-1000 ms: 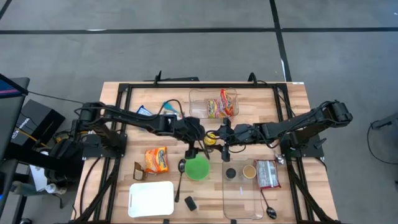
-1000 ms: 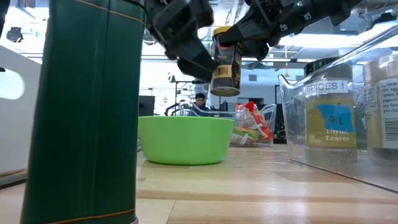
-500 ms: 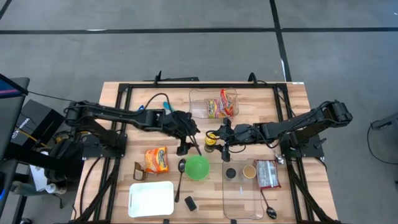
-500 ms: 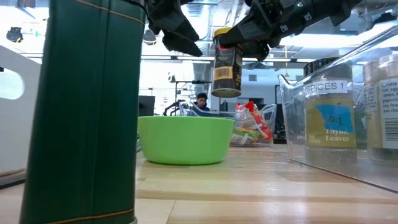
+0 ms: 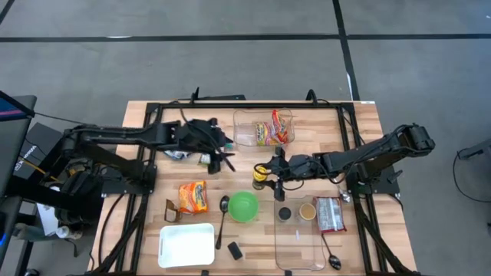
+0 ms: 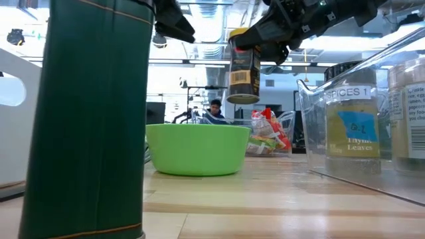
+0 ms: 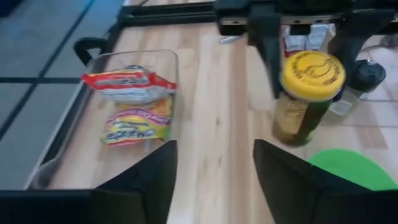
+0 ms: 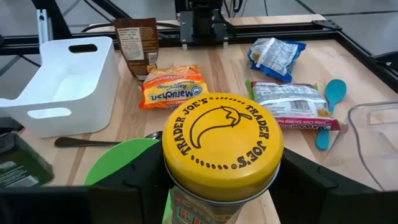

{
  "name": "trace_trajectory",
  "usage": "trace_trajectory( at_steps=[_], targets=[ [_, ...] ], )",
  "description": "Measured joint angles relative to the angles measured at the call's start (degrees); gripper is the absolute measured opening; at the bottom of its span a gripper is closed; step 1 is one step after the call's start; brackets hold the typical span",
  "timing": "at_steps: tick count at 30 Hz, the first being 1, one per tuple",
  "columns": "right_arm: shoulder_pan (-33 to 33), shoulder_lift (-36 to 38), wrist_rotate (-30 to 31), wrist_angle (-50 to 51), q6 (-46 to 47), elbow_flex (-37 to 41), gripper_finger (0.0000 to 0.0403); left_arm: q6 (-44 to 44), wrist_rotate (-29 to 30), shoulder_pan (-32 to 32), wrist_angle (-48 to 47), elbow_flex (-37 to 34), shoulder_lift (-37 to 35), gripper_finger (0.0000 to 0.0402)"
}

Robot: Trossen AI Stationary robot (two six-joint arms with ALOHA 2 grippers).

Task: Pick & Place Food Item
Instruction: Put the black seasoning into the bottom transparent bin

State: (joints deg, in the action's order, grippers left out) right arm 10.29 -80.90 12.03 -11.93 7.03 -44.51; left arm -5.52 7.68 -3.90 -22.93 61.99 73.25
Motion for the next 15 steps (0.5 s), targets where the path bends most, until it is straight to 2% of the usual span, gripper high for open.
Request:
trace_trajectory(
  at_steps=[9, 15],
  targets=[
    [0.3, 0.02, 0.0, -0.09, -0.13, 0.0, 0.0219, -0.25, 0.03, -3.99, 10.05, -13.97, -13.93, 0.0111],
    [0.3, 0.04, -0.02, -0.34, -0.13, 0.0, 0.0213, -0.13, 0.03, -4.87, 16.6, -21.91, -22.22, 0.0078]
  ],
)
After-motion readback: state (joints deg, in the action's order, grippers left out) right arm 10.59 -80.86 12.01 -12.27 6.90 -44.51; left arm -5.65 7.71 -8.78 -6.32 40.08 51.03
